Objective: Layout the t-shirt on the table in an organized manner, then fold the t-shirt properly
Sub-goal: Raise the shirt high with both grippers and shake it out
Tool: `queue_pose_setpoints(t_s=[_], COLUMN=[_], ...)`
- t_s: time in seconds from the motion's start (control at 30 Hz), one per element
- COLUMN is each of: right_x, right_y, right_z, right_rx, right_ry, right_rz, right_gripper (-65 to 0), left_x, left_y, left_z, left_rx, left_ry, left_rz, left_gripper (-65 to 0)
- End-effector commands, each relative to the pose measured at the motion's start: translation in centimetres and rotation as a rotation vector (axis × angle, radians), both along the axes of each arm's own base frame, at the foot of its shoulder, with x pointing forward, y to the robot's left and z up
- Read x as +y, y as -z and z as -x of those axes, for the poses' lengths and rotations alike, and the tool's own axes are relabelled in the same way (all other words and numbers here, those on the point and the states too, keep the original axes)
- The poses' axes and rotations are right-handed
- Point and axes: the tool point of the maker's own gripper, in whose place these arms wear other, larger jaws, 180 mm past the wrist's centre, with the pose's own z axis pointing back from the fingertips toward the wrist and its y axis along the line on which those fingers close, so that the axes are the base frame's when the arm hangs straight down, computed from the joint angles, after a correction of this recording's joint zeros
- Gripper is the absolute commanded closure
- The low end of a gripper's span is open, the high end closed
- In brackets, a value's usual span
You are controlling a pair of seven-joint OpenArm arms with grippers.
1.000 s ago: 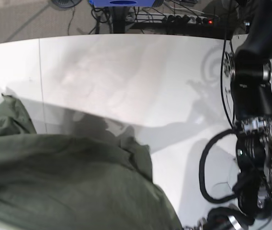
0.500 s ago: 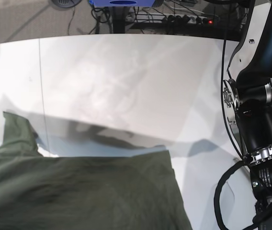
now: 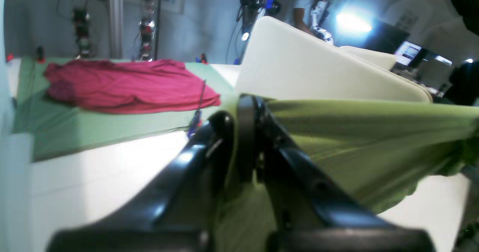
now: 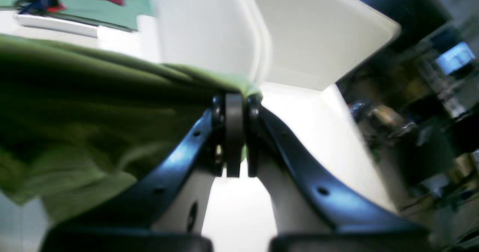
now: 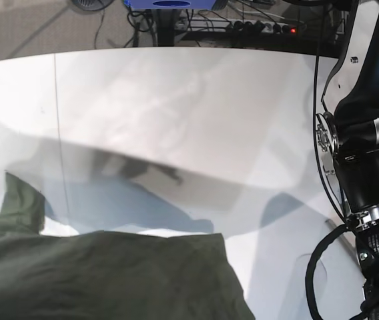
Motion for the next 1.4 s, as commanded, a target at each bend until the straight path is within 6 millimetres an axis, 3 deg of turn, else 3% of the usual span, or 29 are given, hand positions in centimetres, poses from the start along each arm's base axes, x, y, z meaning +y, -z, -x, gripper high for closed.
queue_pose_setpoints(t_s=[0.0, 0.2, 0.37, 0.63, 0.77, 0.93, 1.07, 1.23, 1.37], right_x=[-0.4, -2.2, -2.6, -1.9, 0.3, 2.7, 4.0, 5.4, 5.3], right_y=[-0.9, 1.4, 2.3, 7.3, 7.5, 5.3, 1.8, -2.8, -4.7], right_z=[0.6, 2.3, 1.2, -6.2, -10.4, -14.7, -17.1, -18.1, -17.9], right_rx=[-0.018, 0.004, 0.005, 0.097, 0.092, 0.035, -0.043, -0.119, -0.154], right_ry=[0.020, 0.072, 0.040, -0.142, -0.256, -0.367, -0.436, -0.486, -0.490], right_rz=[0.024, -0.025, -0.062, -0.199, -0.224, -0.255, -0.260, -0.219, -0.202], right_gripper=[-0.2, -0.2, -0.2, -0.2, -0.2, -0.2, -0.2, -0.2, -0.2], left_x=[0.6, 0.4, 0.4, 2.1, 2.5, 1.9, 2.5, 3.9, 3.7], left_y=[-1.6, 1.3, 1.8, 3.7, 3.7, 2.8, 0.0, -4.2, -6.6], left_z=[0.3, 0.7, 0.6, -2.0, -3.8, -5.8, -7.0, -7.7, -7.3], left_rx=[-0.044, 0.017, 0.029, 0.068, 0.083, 0.085, 0.029, -0.043, -0.090], left_ry=[-0.005, 0.015, 0.014, -0.096, -0.132, -0.161, -0.217, -0.259, -0.259], left_rz=[0.033, 0.062, 0.063, 0.010, -0.024, -0.170, -0.222, -0.214, -0.209], left_gripper=[0.0, 0.0, 0.0, 0.0, 0.0, 0.0, 0.0, 0.0, 0.0])
